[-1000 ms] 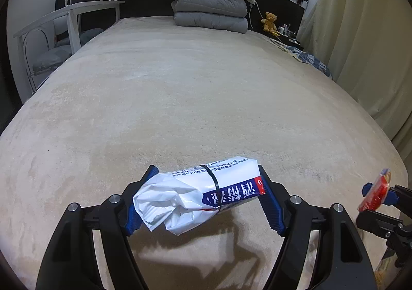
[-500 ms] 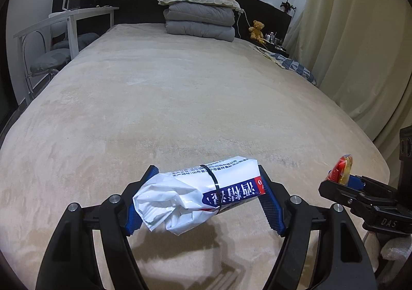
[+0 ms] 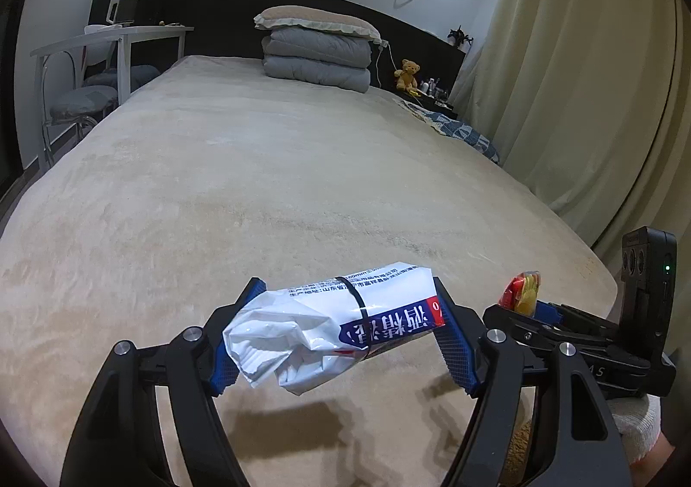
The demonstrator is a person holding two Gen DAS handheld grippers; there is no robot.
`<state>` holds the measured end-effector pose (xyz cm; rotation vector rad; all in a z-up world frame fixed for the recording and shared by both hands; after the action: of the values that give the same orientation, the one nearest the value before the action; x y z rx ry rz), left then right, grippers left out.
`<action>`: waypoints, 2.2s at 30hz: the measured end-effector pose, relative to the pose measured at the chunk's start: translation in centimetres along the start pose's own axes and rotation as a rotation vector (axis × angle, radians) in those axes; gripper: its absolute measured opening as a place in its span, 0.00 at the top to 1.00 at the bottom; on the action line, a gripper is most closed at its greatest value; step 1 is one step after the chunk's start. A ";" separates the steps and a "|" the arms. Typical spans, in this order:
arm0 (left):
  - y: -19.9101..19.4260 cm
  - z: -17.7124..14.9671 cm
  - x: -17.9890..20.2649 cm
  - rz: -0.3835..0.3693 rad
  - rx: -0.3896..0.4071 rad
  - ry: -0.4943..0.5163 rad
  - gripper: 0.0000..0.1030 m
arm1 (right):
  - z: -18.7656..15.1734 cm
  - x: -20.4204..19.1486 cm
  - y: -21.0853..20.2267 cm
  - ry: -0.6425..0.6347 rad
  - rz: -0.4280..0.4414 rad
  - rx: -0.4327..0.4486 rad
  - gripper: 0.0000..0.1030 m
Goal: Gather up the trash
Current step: 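Carry the white packet and yellow wrapper down over the black bin with both tools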
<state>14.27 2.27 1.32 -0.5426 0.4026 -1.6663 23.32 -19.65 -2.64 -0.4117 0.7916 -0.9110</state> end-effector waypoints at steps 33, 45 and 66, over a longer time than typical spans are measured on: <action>-9.2 -12.1 5.9 -0.079 -0.012 0.009 0.30 | -13.2 -1.4 -8.0 -0.055 0.007 0.013 0.34; -9.6 -15.4 6.5 -0.112 -0.086 -0.014 0.30 | -16.4 -1.7 -8.9 -0.077 0.029 -0.055 0.34; -3.6 -20.8 5.7 -0.157 -0.439 -0.109 0.30 | -19.1 -0.1 -4.6 0.045 0.020 -0.379 0.34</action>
<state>-0.94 -3.56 -13.20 -1.0071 0.6652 -1.6933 6.33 -22.05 -12.23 -0.7146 1.0123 -0.7527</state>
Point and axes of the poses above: each gripper's, at about its wrist camera, not at the fingertips, and y roughly the way its jaws point, x to its right, z to its top, the point moved 1 cm from there along y, roughly the way its jaws point, and after that the axes turned 11 degrees about y, right-handed, at the moved point
